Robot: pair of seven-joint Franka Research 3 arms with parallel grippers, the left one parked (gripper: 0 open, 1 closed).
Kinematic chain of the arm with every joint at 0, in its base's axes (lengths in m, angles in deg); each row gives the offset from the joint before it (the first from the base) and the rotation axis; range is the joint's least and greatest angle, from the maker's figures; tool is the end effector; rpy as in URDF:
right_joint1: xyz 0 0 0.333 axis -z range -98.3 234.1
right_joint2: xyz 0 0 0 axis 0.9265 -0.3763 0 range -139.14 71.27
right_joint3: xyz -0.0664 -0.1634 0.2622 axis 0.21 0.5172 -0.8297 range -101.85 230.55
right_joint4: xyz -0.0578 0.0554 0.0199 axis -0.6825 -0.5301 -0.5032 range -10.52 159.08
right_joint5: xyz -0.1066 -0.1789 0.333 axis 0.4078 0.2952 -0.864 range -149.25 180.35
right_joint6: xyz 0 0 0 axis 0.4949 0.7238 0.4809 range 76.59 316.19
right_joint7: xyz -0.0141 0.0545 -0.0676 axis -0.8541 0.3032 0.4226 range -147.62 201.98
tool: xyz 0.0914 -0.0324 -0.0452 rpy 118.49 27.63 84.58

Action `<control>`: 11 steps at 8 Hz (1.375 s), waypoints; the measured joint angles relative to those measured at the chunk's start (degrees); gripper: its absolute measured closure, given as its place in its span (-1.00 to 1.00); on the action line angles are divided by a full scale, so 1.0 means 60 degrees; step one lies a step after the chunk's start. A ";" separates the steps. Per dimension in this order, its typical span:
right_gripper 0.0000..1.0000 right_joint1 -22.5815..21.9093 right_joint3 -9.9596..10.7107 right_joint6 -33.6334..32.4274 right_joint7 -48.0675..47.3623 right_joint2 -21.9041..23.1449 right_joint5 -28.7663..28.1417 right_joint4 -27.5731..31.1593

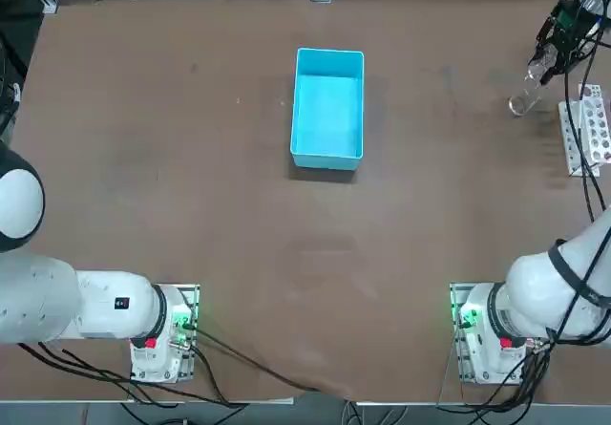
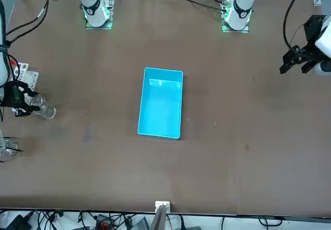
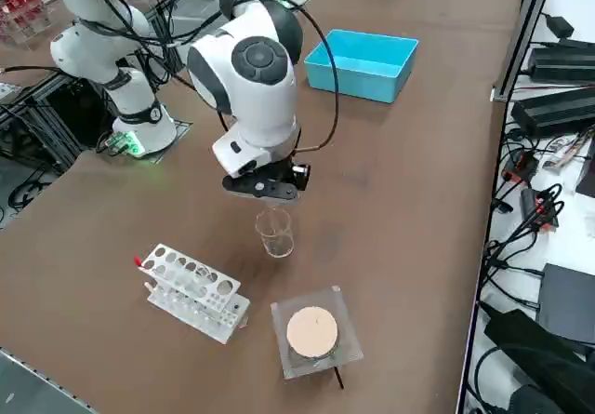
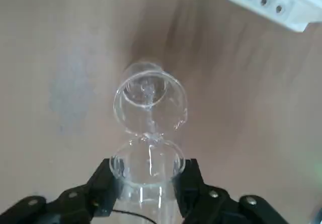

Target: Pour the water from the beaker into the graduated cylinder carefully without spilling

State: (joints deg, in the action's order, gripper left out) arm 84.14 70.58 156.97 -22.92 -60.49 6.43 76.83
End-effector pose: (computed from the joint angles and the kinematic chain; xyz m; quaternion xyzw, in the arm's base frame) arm 0.6038 -0.2282 0.3299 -0.7812 0.6090 0.1365 0.0164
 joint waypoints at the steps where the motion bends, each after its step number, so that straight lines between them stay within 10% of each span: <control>1: -0.22 0.0104 -0.0001 0.0004 0.0376 -0.0002 -0.0335 0.0122; 11: -0.22 0.0678 -0.0030 0.0037 0.1668 0.0005 -0.1264 0.0290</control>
State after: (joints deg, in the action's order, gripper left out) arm 88.21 70.40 157.19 -12.91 -60.47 -1.16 78.58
